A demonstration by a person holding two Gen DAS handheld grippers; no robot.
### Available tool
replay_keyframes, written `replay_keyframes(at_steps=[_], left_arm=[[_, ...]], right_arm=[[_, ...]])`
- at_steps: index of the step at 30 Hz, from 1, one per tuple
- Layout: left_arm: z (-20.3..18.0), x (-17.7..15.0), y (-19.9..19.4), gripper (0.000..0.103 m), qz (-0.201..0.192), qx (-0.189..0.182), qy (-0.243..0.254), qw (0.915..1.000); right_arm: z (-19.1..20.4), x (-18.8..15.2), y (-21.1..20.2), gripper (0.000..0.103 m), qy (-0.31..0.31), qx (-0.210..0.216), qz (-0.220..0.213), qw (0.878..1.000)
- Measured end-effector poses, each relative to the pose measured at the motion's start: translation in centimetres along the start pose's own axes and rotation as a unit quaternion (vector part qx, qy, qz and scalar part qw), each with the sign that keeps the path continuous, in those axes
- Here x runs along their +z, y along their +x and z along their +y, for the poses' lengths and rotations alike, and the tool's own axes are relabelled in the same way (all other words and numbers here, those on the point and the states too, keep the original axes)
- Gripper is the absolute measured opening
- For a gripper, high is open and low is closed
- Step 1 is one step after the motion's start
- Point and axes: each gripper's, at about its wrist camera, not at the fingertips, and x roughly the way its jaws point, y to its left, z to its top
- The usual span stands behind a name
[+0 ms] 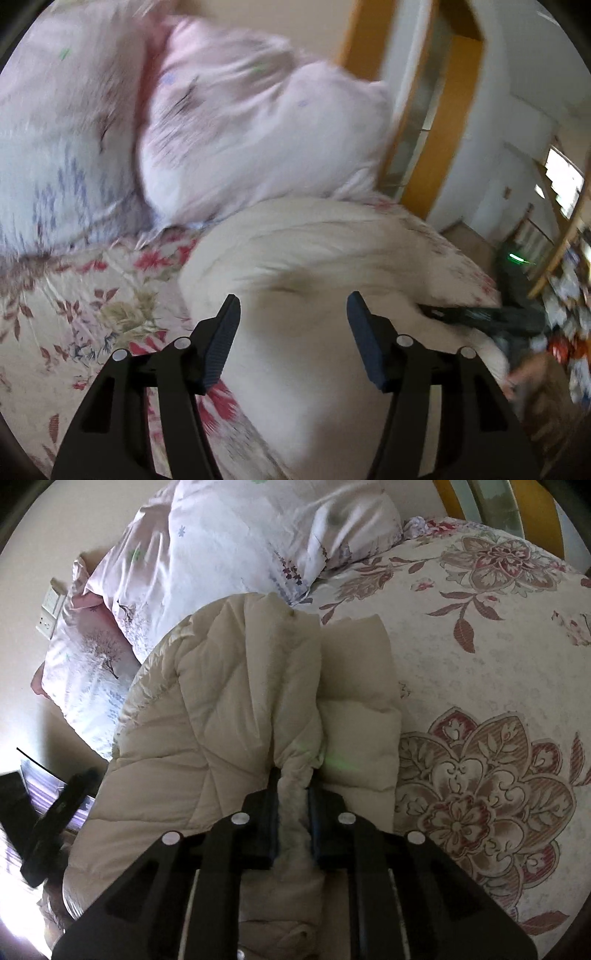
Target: Fold large clothes
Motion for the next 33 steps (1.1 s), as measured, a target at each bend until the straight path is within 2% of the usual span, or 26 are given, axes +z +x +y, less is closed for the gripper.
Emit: replay_keyframes(at_steps=[2, 4, 7, 9, 10, 11, 13, 14, 16, 18, 21, 22, 24, 27, 31, 33], left_arm=[[-2.2, -1.0, -1.2, 0.061, 0.007, -0.020, 0.035, 0.9992], [-3.7, -2.1, -1.1, 0.061, 0.032, -0.039, 0.058, 0.9970], [-4.2, -3.4, 0.8, 0.061, 0.072, -0.026, 0.068, 0.9948], [-3.5, -4.1, 2.2, 0.061, 0.092, -0.028, 0.056, 0.9938], [-3.3, -4.2, 2.6, 0.061, 0.097, -0.030, 0.048, 0.9937], [-3.0, -4.2, 2.8, 0.061, 0.097, -0.032, 0.045, 0.9937], [-3.0, -4.2, 2.8, 0.062, 0.097, -0.029, 0.049, 0.9937], [-3.0, -4.2, 2.8, 0.062, 0.097, -0.029, 0.050, 0.9936], [-3.1, -4.3, 2.8, 0.062, 0.096, -0.029, 0.049, 0.9937], [-3.2, -4.3, 2.7, 0.062, 0.096, -0.030, 0.048, 0.9938], [-3.1, -4.4, 2.8, 0.062, 0.094, -0.030, 0.043, 0.9942], [-3.1, -4.5, 2.7, 0.062, 0.094, -0.031, 0.042, 0.9943], [-3.0, -4.6, 2.7, 0.063, 0.092, -0.037, 0.039, 0.9943], [-3.3, -4.9, 2.9, 0.063, 0.090, -0.038, 0.041, 0.9944], [-4.0, -5.3, 2.8, 0.062, 0.075, -0.022, 0.049, 0.9957], [-4.1, -5.0, 1.7, 0.063, 0.065, -0.023, 0.045, 0.9966]], right_arm=[[-0.2, -0.1, 0.1, 0.014, 0.002, 0.001, -0.003, 1.000], [-0.3, -0.3, 0.0, 0.015, 0.003, 0.000, -0.006, 1.000], [-0.2, -0.6, -0.3, 0.021, 0.000, -0.006, -0.009, 1.000], [0.3, -0.8, -1.6, 0.039, -0.016, -0.036, -0.020, 0.999], [0.6, -0.9, -2.4, 0.042, -0.024, -0.050, -0.031, 0.998], [1.1, -1.2, -4.1, 0.043, -0.041, -0.068, -0.059, 0.995], [1.9, -1.9, -6.7, 0.043, -0.065, -0.077, -0.109, 0.989], [2.7, -2.6, -8.4, 0.043, -0.086, -0.074, -0.137, 0.984], [4.4, -3.7, -10.1, 0.042, -0.129, -0.056, -0.156, 0.978], [6.4, -5.3, -10.0, 0.041, -0.181, -0.045, -0.135, 0.973], [7.4, -7.1, -7.8, 0.041, -0.220, -0.070, -0.094, 0.968], [7.0, -7.6, -6.4, 0.039, -0.223, -0.093, -0.073, 0.968], [5.9, -8.2, -4.2, 0.035, -0.209, -0.117, -0.043, 0.970], [4.3, -8.8, -3.1, 0.035, -0.189, -0.107, -0.039, 0.975], [4.1, -8.2, -3.0, 0.035, -0.182, -0.107, -0.029, 0.977], [4.5, -6.9, -4.4, 0.043, -0.173, -0.084, -0.020, 0.981]])
